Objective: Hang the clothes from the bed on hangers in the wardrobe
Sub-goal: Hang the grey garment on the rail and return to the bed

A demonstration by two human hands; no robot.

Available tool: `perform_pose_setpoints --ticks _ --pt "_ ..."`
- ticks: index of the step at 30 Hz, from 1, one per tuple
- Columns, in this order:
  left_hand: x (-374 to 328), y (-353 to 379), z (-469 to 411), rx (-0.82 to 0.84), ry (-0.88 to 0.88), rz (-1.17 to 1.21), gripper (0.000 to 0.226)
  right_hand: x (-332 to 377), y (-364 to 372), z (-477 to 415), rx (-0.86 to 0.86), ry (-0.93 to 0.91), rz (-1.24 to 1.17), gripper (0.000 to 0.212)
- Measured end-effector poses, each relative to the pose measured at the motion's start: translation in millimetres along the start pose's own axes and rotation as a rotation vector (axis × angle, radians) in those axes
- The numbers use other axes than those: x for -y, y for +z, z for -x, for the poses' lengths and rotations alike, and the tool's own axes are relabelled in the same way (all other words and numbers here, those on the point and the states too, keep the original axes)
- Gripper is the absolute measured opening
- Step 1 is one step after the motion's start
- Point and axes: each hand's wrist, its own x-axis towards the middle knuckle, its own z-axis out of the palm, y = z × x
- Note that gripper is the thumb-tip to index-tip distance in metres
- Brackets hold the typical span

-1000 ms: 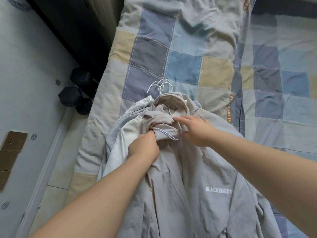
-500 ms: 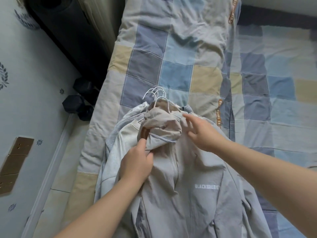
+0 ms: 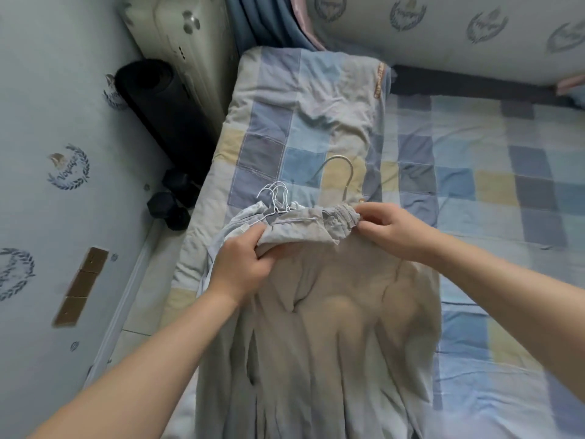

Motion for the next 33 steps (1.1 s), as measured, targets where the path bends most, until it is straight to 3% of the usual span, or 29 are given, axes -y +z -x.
perform_pose_setpoints --ticks 2,6,13,16,19,24,28,33 --pt "-33 -13 -1 -0.005 -0.072 0.136 0.015 20 -18 34 -0.063 -0.035 -0.081 0.014" --pt "-93 -44 -5 0.029 -0.104 0.225 0.025 62 -52 96 -0.177 -0.090 -0.147 0.014" --pt "-209 -126 -34 0.023 0.126 0.399 0.019 156 -134 165 -0.503 -0.217 -0.154 0.008" --pt "-258 -168 -42 0.128 0.227 0.462 0.035 197 -152 185 -0.614 -0.298 -0.174 0.009" --pt "-297 -198 -48 0.226 0.389 0.376 0.047 228 -154 199 -0.719 -0.388 -0.152 0.013" --pt "-345 -223 -60 0.394 0.507 0.330 0.031 260 -164 224 -0.898 -0.409 -0.118 0.019" --pt "-389 -218 -68 0.319 0.621 0.326 0.008 271 -176 260 -1.042 -0.365 -0.113 0.014" --pt "-441 -192 -59 0.223 0.757 0.319 0.013 261 -180 326 -1.107 -0.302 -0.109 0.011"
